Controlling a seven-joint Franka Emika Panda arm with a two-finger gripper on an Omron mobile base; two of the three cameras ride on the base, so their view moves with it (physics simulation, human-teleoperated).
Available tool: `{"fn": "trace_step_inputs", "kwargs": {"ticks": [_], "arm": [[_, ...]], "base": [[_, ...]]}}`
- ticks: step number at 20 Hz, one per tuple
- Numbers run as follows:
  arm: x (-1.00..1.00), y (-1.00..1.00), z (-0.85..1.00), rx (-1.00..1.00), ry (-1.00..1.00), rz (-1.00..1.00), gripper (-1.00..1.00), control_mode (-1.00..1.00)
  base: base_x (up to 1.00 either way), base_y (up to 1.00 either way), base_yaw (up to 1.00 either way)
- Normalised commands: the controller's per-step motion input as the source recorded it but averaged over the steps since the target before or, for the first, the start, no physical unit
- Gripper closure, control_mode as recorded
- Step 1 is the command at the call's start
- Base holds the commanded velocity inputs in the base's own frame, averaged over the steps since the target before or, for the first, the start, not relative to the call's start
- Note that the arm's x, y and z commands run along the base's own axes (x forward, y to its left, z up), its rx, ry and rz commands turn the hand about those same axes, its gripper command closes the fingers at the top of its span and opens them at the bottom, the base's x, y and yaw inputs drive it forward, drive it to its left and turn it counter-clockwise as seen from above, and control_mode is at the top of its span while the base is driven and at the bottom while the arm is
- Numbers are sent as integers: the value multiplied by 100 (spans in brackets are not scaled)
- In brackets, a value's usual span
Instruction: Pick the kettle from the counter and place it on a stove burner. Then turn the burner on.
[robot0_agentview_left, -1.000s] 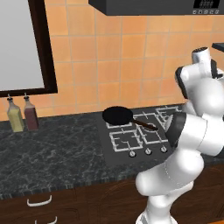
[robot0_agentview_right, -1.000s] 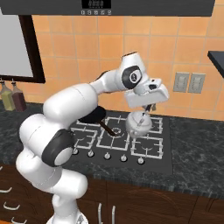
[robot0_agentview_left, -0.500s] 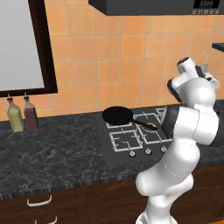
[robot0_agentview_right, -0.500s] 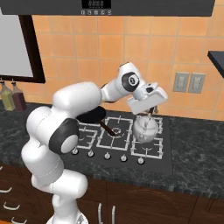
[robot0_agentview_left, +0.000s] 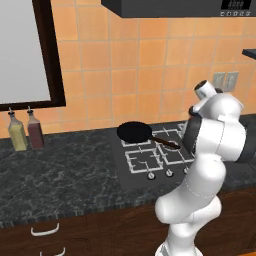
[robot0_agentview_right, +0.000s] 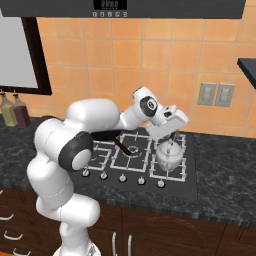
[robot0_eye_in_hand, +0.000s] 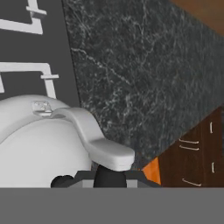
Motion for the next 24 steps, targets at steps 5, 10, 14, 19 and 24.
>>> {"fn": "trace_step_inputs", "kwargs": {"ticks": [5,10,14,19,24], "arm": [[41,0,-32,-4,0,0,100,-100],[41,0,-34,-6,0,0,100,-100],[48,0,-38,-7,0,0,100,-100],[3,0,-18,-3,1,0,100,-100],[-1,0,0,0,0,0,-100,-100]], "base": [[0,0,0],[0,0,0],[0,0,0],[0,0,0],[0,0,0]]}}
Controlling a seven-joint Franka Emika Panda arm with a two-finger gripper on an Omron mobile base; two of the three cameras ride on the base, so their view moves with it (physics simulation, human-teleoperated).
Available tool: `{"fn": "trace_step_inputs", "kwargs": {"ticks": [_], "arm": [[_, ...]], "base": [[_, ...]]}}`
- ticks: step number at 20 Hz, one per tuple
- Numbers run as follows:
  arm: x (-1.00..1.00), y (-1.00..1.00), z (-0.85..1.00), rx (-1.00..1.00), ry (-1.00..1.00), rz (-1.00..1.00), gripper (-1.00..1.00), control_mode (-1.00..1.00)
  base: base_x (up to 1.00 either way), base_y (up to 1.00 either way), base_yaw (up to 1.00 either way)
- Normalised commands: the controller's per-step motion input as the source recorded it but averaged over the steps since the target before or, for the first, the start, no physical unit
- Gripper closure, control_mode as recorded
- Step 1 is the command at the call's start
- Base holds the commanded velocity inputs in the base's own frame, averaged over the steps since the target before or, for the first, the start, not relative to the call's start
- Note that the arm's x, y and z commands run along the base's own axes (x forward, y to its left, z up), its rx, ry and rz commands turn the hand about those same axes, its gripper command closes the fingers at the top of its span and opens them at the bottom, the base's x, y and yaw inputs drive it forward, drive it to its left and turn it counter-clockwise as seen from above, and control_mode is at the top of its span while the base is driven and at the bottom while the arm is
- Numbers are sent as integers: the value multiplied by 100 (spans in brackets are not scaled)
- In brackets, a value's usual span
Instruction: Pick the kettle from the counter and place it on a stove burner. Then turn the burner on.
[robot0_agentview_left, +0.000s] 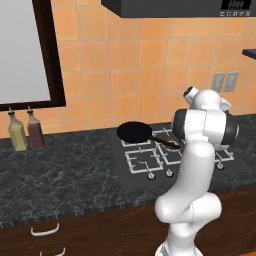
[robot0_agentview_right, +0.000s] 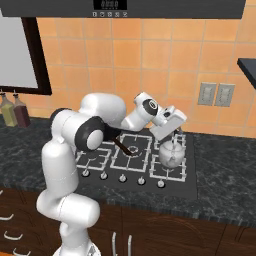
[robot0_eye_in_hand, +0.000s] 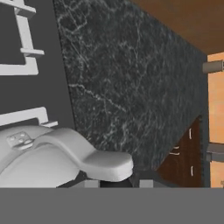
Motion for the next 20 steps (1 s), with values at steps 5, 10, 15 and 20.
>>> {"fn": "trace_step_inputs", "kwargs": {"ticks": [5,10,15,20], "arm": [[-10,-4,0,0,0,0,-100,-100],[-4,0,10,3,-6,0,-100,-100],[-4,13,47,5,-2,-1,-100,-100],[-51,19,57,6,0,-4,-100,-100]], "base": [[0,0,0],[0,0,0],[0,0,0],[0,0,0]]}}
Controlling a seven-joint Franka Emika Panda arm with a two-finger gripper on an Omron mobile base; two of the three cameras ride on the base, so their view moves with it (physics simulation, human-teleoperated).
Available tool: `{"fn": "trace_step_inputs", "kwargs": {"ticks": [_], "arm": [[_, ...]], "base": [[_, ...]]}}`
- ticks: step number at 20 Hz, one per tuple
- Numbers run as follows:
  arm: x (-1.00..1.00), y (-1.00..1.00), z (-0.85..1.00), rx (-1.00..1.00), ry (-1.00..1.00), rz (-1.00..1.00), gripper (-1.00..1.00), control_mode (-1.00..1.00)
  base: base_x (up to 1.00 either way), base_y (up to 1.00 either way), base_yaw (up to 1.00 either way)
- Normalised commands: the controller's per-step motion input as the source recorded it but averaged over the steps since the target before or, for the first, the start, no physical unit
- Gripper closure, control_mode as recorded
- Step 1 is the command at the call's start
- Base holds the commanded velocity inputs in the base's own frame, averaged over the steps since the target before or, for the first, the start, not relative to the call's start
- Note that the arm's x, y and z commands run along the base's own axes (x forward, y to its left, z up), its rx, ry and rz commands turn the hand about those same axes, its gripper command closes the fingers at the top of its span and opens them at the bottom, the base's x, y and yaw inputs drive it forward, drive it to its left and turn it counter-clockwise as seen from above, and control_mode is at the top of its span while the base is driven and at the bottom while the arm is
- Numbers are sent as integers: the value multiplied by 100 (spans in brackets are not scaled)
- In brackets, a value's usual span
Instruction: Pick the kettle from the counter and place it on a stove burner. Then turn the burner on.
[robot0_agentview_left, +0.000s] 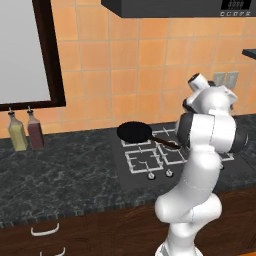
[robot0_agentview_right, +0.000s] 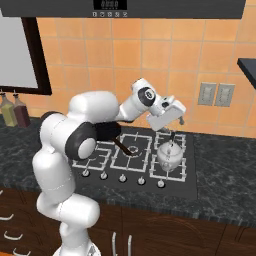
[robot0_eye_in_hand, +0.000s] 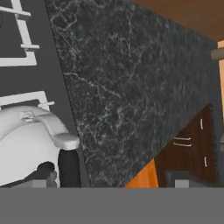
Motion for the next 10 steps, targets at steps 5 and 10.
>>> {"fn": "trace_step_inputs", "kwargs": {"ticks": [5,10], "arm": [[-91,7,41,20,-9,-8,-100,-100],[-100,4,13,37,-18,-10,-100,-100]], "base": [[0,0,0],[0,0,0]]}}
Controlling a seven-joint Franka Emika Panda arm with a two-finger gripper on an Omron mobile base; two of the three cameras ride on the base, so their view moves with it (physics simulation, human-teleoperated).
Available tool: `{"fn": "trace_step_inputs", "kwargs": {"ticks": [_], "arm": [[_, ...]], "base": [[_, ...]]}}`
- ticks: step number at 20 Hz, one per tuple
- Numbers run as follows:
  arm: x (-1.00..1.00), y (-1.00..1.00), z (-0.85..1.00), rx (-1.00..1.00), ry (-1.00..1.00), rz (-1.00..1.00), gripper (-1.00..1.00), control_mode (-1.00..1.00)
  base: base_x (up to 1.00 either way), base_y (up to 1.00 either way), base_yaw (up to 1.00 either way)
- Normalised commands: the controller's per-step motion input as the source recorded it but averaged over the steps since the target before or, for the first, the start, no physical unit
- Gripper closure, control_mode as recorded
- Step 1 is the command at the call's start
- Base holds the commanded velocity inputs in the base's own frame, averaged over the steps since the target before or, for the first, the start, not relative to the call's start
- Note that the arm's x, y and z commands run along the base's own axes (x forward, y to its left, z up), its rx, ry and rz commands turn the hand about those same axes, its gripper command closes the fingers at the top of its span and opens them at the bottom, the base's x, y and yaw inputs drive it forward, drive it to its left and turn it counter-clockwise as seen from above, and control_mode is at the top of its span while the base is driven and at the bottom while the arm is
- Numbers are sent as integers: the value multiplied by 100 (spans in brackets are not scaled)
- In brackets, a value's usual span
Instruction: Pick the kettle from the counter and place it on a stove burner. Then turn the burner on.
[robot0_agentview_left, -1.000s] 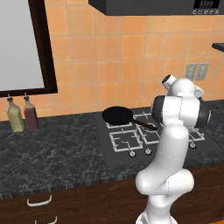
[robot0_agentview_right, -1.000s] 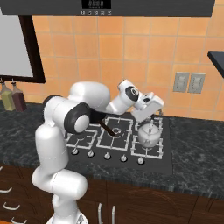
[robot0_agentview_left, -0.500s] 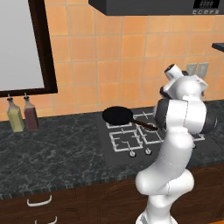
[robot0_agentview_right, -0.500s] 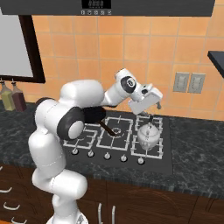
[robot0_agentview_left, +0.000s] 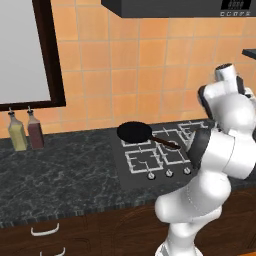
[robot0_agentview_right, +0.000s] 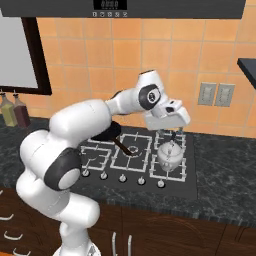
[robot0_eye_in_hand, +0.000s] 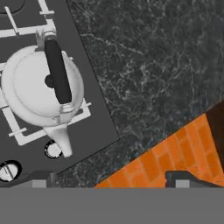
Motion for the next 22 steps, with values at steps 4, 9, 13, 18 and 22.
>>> {"fn": "trace_step_inputs", "kwargs": {"ticks": [4,9,13,18,22], "arm": [[-100,4,-32,41,-20,-11,-100,-100],[-94,14,-97,33,-26,-6,-100,-100],[-59,23,-100,24,-19,-2,-100,-100],[39,10,-44,1,-19,0,-100,-100],[58,-7,-25,0,-4,12,-100,-100]], "base": [[0,0,0],[0,0,0],[0,0,0],[0,0,0],[0,0,0]]}}
